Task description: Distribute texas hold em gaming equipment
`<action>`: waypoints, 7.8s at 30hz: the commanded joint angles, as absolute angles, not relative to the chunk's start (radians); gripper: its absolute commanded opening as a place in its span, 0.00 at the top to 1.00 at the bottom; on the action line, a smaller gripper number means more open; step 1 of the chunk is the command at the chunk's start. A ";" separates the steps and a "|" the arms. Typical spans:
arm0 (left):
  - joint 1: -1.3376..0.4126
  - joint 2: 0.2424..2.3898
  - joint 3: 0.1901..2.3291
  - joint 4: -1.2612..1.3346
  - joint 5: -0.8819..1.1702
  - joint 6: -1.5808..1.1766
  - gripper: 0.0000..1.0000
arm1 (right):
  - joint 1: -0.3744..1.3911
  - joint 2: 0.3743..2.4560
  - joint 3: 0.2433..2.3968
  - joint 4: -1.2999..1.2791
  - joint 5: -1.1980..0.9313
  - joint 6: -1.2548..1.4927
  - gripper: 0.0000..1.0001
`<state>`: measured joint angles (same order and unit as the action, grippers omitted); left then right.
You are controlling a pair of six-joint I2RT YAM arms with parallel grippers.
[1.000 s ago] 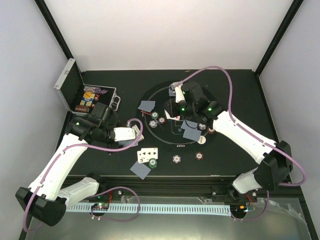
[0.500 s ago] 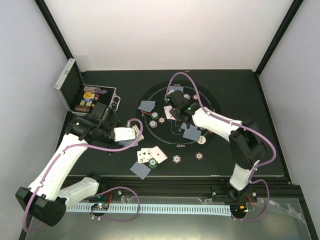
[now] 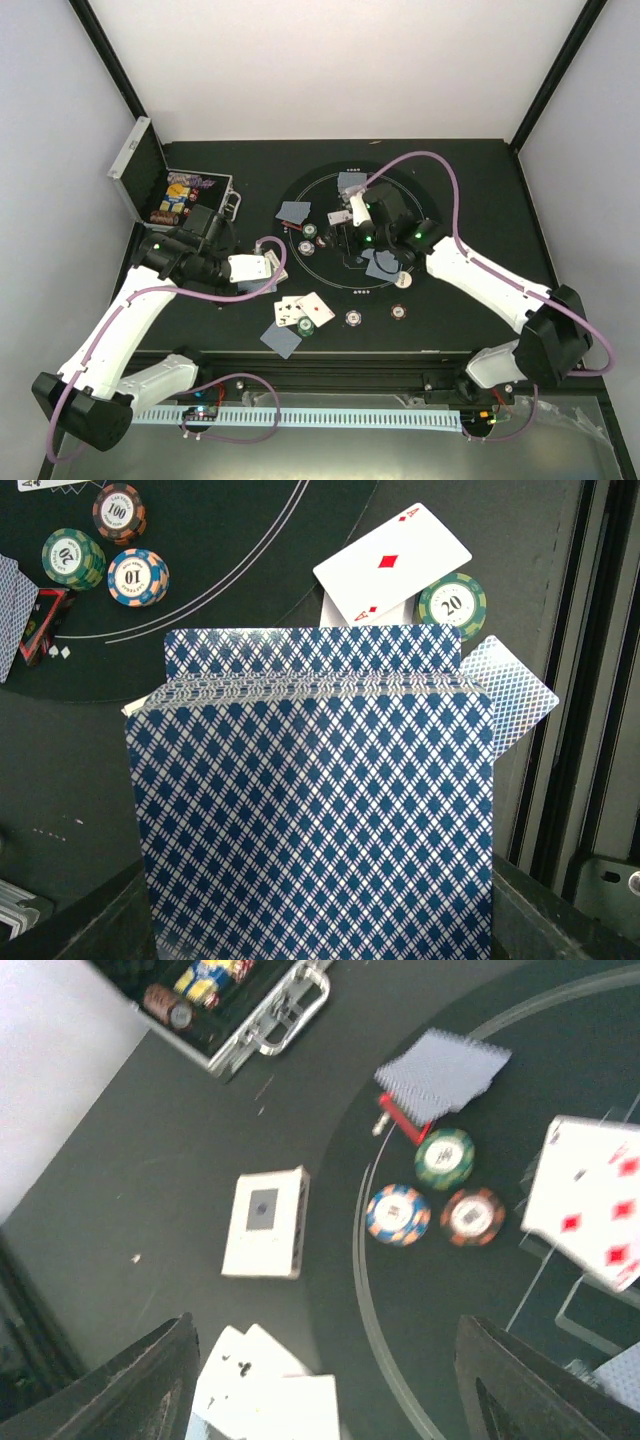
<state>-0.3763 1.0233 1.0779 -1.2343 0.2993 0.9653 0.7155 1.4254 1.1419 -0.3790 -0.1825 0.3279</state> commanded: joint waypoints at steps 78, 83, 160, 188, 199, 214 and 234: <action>-0.382 1.013 1.144 -1.290 0.364 0.977 0.99 | 0.914 1.711 0.902 0.323 -0.663 1.132 0.34; -0.381 1.012 1.140 -1.283 0.358 0.976 0.98 | 0.903 1.671 0.878 0.315 -0.669 1.120 0.40; -0.380 1.052 1.111 -1.249 0.314 0.974 0.99 | 0.743 2.104 1.379 -0.304 0.763 -0.428 0.91; -0.380 1.028 1.111 -1.266 0.296 0.983 0.98 | 0.705 2.114 1.438 -0.501 0.688 -0.275 0.17; -0.380 1.049 1.111 -1.255 0.294 0.982 0.99 | 0.652 2.140 1.482 -0.589 0.561 -0.164 0.16; -0.380 1.026 1.101 -1.260 0.303 0.979 0.98 | 0.498 1.858 1.347 -0.554 0.030 0.125 0.12; -0.380 1.023 1.091 -1.255 0.299 0.978 0.98 | 0.436 1.972 1.226 -0.408 -0.146 0.244 0.33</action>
<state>-0.3809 1.0397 1.0946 -1.2640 0.2985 0.9684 0.4362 1.9469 1.2411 -0.4438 -0.1131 0.2268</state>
